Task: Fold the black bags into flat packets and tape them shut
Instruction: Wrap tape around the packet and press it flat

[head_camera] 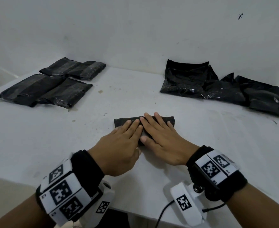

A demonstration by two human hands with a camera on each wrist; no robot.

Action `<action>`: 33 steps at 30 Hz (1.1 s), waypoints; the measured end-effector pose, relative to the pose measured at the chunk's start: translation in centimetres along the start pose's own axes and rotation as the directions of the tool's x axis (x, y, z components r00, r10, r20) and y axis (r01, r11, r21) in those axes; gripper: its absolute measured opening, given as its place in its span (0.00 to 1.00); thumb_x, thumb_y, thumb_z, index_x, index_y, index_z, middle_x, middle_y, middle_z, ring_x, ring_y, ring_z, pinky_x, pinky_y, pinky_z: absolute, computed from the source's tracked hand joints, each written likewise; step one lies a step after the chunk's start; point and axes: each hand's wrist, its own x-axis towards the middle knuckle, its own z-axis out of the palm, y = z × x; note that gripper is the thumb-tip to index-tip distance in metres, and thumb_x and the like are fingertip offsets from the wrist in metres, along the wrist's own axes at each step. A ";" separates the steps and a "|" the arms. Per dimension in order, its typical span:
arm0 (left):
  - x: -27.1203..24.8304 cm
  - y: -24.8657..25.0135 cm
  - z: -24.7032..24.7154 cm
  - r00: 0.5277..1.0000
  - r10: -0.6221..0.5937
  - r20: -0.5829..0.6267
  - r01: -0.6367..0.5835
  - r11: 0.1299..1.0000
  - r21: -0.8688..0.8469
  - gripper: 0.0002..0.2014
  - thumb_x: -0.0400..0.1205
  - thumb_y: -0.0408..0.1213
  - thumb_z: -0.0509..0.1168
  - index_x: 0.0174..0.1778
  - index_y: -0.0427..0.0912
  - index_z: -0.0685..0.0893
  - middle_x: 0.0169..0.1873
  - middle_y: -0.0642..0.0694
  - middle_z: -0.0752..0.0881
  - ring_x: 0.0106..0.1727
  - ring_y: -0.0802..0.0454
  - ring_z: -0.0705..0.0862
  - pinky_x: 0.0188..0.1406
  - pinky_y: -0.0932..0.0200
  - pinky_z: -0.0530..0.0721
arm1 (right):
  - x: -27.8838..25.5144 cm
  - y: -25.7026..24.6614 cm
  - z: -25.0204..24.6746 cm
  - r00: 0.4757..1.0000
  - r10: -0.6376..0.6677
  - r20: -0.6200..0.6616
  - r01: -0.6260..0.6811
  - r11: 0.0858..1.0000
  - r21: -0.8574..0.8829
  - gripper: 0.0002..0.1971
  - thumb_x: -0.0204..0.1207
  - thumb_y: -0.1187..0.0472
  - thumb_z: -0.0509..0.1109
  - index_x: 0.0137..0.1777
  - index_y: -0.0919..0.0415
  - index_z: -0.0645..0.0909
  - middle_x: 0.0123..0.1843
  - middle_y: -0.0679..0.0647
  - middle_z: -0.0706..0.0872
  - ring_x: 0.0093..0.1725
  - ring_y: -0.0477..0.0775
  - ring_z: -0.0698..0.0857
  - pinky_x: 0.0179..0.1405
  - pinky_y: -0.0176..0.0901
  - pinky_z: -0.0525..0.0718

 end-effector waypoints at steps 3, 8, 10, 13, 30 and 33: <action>-0.2 0.5 -0.8 0.998 -0.060 0.022 0.061 0.997 -0.046 0.36 0.83 0.58 0.34 0.86 0.45 0.39 0.86 0.51 0.37 0.86 0.55 0.36 0.86 0.50 0.46 | 0.2 0.7 0.4 1.000 -0.014 -0.004 0.014 0.996 0.094 0.30 0.88 0.43 0.44 0.87 0.45 0.41 0.87 0.37 0.36 0.84 0.40 0.30 0.84 0.53 0.36; -0.4 0.4 -2.1 0.987 -0.088 0.133 0.117 0.967 -0.226 0.30 0.90 0.54 0.43 0.87 0.53 0.42 0.85 0.59 0.38 0.85 0.61 0.36 0.86 0.46 0.45 | 0.1 2.1 1.3 0.996 -0.054 -0.066 0.064 0.985 0.158 0.27 0.89 0.46 0.46 0.87 0.42 0.47 0.86 0.33 0.40 0.83 0.34 0.33 0.86 0.50 0.40; -0.3 0.2 -2.1 0.988 -0.079 0.129 0.115 0.947 -0.301 0.29 0.90 0.53 0.45 0.87 0.54 0.45 0.85 0.60 0.40 0.85 0.62 0.37 0.86 0.46 0.43 | 0.2 2.4 1.5 0.994 -0.064 -0.089 0.079 0.980 0.184 0.26 0.90 0.48 0.48 0.86 0.42 0.49 0.85 0.32 0.42 0.84 0.34 0.34 0.87 0.53 0.43; 0.2 -0.6 -1.8 0.996 -0.051 0.075 0.081 0.870 -0.486 0.28 0.90 0.49 0.50 0.86 0.52 0.52 0.85 0.60 0.45 0.83 0.66 0.39 0.84 0.56 0.43 | 0.4 2.4 1.7 0.992 -0.056 -0.112 0.079 0.973 0.215 0.26 0.90 0.50 0.51 0.86 0.44 0.52 0.86 0.35 0.45 0.84 0.35 0.37 0.87 0.55 0.47; 5.2 0.1 -3.7 0.969 -0.228 0.095 0.246 0.913 -0.326 0.33 0.90 0.53 0.44 0.86 0.41 0.39 0.86 0.38 0.39 0.86 0.43 0.37 0.85 0.42 0.44 | 1.9 0.7 -0.2 0.959 0.055 -0.278 -0.046 0.998 0.037 0.25 0.82 0.48 0.51 0.79 0.48 0.65 0.81 0.54 0.63 0.83 0.56 0.58 0.79 0.62 0.62; 5.4 -0.1 -2.9 0.968 -0.210 0.138 0.245 0.912 -0.329 0.33 0.90 0.56 0.41 0.86 0.47 0.36 0.85 0.43 0.32 0.85 0.47 0.31 0.84 0.44 0.38 | 2.1 1.5 0.3 0.991 0.112 -0.078 -0.107 0.992 0.068 0.29 0.89 0.47 0.47 0.87 0.42 0.43 0.89 0.45 0.40 0.87 0.51 0.35 0.84 0.61 0.39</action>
